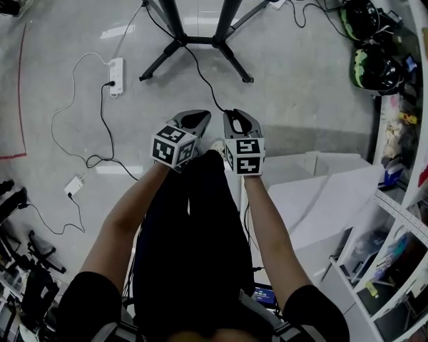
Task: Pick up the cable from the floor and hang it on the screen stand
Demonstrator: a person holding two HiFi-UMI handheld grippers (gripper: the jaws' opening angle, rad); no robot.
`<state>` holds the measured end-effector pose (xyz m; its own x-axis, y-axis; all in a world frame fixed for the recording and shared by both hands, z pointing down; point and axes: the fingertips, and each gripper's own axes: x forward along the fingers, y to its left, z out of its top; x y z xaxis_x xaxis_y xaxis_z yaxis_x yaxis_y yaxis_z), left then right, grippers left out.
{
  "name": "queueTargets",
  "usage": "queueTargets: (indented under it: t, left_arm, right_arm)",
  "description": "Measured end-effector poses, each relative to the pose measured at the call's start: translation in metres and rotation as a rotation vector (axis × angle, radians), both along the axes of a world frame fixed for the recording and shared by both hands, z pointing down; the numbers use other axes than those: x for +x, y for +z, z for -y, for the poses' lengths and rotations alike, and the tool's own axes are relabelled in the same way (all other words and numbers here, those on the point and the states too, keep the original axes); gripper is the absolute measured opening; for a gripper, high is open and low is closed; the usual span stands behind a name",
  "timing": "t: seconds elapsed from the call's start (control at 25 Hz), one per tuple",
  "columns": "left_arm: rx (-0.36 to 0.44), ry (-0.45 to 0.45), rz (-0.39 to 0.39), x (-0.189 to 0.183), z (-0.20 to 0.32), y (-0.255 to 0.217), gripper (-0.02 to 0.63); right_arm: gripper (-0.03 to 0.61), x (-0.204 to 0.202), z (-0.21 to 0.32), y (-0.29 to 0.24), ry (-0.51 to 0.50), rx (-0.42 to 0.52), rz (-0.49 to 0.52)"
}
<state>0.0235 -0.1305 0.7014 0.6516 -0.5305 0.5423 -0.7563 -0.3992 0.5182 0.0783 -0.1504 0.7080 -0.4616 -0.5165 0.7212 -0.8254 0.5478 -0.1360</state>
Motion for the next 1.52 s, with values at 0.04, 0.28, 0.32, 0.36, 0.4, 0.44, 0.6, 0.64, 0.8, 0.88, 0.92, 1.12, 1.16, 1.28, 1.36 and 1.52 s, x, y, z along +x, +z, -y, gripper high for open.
queueTargets:
  t: [0.04, 0.28, 0.32, 0.36, 0.4, 0.44, 0.6, 0.64, 0.8, 0.88, 0.92, 1.12, 1.16, 1.28, 1.36, 1.52]
  left_arm:
    - [0.004, -0.009, -0.003, 0.001, 0.002, -0.007, 0.005]
    - [0.003, -0.042, -0.023, 0.0, 0.002, -0.049, 0.005]
    - [0.001, -0.05, -0.024, -0.001, 0.003, -0.057, 0.005]
    - [-0.002, -0.059, -0.028, -0.001, 0.004, -0.065, 0.005]
    - [-0.001, -0.069, -0.036, 0.0, 0.006, -0.075, 0.005]
    - [0.004, -0.077, -0.045, 0.001, 0.009, -0.084, 0.005]
    - [0.029, -0.101, -0.064, -0.002, 0.019, -0.115, 0.005]
    - [0.034, -0.103, -0.061, -0.004, 0.021, -0.121, 0.005]
    - [0.066, -0.119, -0.053, -0.012, 0.028, -0.147, 0.005]
    - [0.079, -0.138, -0.066, -0.015, 0.03, -0.162, 0.005]
    - [0.086, -0.146, -0.072, -0.017, 0.03, -0.169, 0.005]
    - [0.159, -0.173, -0.076, -0.027, 0.04, -0.207, 0.005]
    - [0.17, -0.173, -0.083, -0.027, 0.041, -0.214, 0.005]
    - [0.195, -0.169, -0.095, -0.026, 0.042, -0.233, 0.005]
    - [0.207, -0.175, -0.105, -0.027, 0.041, -0.246, 0.005]
    - [0.233, -0.178, -0.124, -0.031, 0.044, -0.269, 0.005]
  right_arm:
    - [0.107, 0.001, 0.002, -0.008, -0.004, 0.007, -0.005]
    - [0.107, 0.005, 0.009, -0.06, -0.021, 0.05, -0.024]
    - [0.107, 0.004, 0.011, -0.07, -0.032, 0.064, -0.025]
    - [0.107, 0.003, 0.014, -0.08, -0.046, 0.08, -0.028]
    - [0.107, 0.001, 0.017, -0.091, -0.064, 0.098, -0.033]
    - [0.107, 0.0, 0.02, -0.103, -0.082, 0.116, -0.042]
    - [0.107, -0.009, 0.035, -0.142, -0.133, 0.185, -0.076]
    - [0.107, -0.01, 0.039, -0.15, -0.14, 0.199, -0.085]
    - [0.107, -0.014, 0.051, -0.186, -0.194, 0.281, -0.144]
    - [0.107, -0.017, 0.055, -0.206, -0.21, 0.317, -0.151]
    - [0.107, -0.018, 0.056, -0.216, -0.214, 0.335, -0.155]
    - [0.107, -0.031, 0.06, -0.258, -0.242, 0.421, -0.161]
    - [0.107, -0.034, 0.06, -0.266, -0.249, 0.435, -0.16]
    - [0.107, -0.039, 0.06, -0.287, -0.258, 0.468, -0.156]
    - [0.107, -0.042, 0.061, -0.301, -0.252, 0.479, -0.14]
    - [0.107, -0.05, 0.067, -0.338, -0.267, 0.547, -0.151]
